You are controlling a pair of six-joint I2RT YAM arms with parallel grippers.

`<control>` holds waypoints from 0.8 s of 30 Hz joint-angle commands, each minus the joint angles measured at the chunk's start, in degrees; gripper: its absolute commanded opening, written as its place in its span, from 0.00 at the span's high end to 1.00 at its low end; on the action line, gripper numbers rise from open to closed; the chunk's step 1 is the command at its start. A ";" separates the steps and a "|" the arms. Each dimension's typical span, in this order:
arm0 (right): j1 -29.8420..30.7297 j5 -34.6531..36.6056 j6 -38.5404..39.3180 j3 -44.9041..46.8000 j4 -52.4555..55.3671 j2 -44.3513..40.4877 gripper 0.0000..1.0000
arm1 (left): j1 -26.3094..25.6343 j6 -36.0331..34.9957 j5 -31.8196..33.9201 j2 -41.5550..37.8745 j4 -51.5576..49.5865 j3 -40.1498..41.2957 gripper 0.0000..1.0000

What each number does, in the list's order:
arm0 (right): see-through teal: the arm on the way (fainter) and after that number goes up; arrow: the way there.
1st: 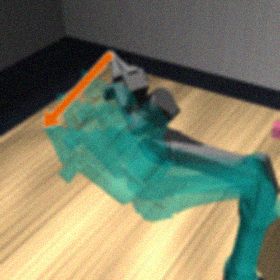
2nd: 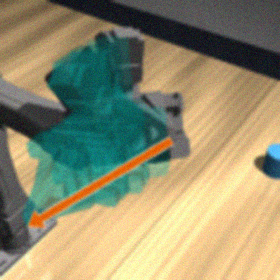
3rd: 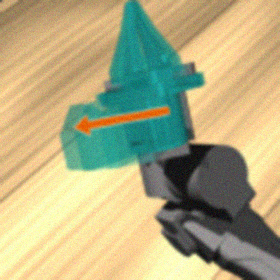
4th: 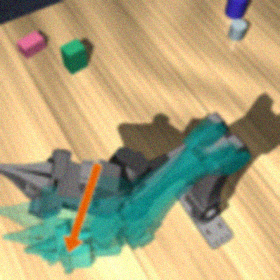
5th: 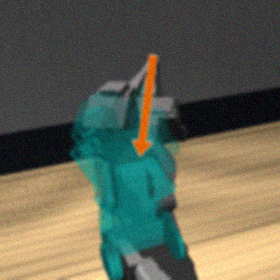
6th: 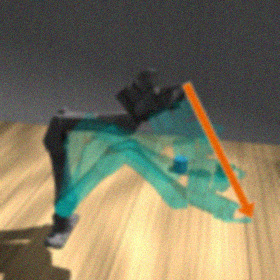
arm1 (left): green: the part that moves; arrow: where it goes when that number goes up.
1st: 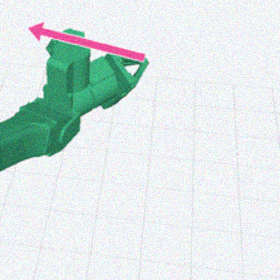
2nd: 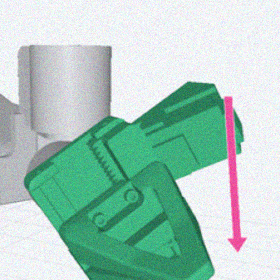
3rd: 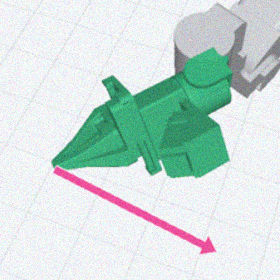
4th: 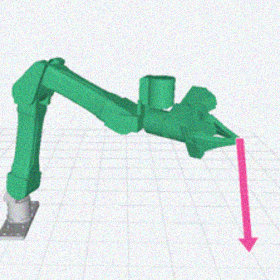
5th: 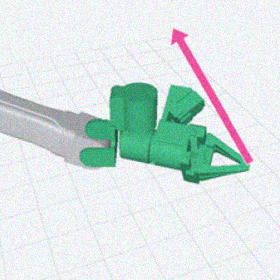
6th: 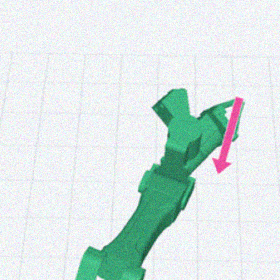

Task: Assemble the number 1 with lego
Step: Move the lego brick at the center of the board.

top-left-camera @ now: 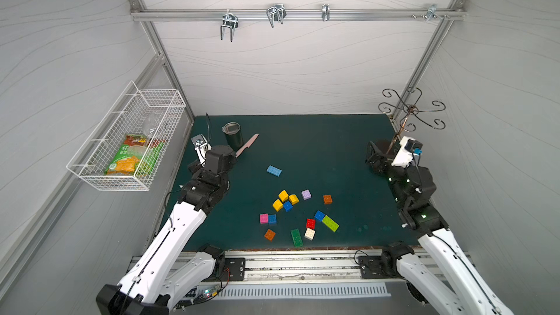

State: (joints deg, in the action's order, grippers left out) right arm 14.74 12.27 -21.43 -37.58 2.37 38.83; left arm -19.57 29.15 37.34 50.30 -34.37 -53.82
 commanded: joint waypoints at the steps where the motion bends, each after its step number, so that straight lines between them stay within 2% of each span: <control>1: -5.34 -16.95 -10.96 -0.11 18.90 4.01 0.01 | 0.22 3.05 -8.92 -3.48 -11.81 0.11 0.00; 3: -6.13 -23.31 -10.29 -1.16 20.20 7.67 0.03 | 3.81 3.85 -15.41 -5.21 -14.69 0.55 0.00; 4: -5.41 -26.35 -9.13 -2.99 22.58 10.26 0.08 | 7.20 3.76 -20.55 -5.79 -15.81 0.77 0.00; 5: -3.08 -26.28 -8.54 -5.37 26.15 13.33 0.11 | 11.12 3.20 -25.87 -5.92 -16.87 0.74 0.00; 7: 5.53 -19.67 -7.48 -10.38 33.08 18.96 0.14 | 15.74 2.85 -30.91 -5.43 -19.88 -0.14 0.00; 9: 15.58 -11.41 -8.62 -15.28 38.56 24.84 0.14 | 15.92 2.54 -31.30 -3.87 -22.95 -2.01 0.00; 10: 19.70 -9.46 -10.15 -17.35 39.93 27.75 0.15 | 15.94 1.99 -32.80 -2.80 -24.51 -3.28 0.00; 14: 30.70 -8.85 -14.12 -22.18 37.26 37.98 0.19 | 15.83 -2.21 -39.96 -2.41 -24.85 -4.43 0.00; 17: 35.06 -7.75 -15.23 -27.42 36.39 46.36 0.19 | 15.87 -2.65 -46.53 -7.60 -18.46 0.55 0.00; 24: 38.33 -7.37 -15.02 -44.10 40.75 63.79 0.21 | 15.56 -1.65 -45.79 -8.83 -17.75 1.70 0.08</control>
State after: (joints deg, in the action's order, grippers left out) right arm 52.51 3.22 -35.40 -76.64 38.92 99.33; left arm -4.03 28.08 -6.57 40.97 -55.37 -52.18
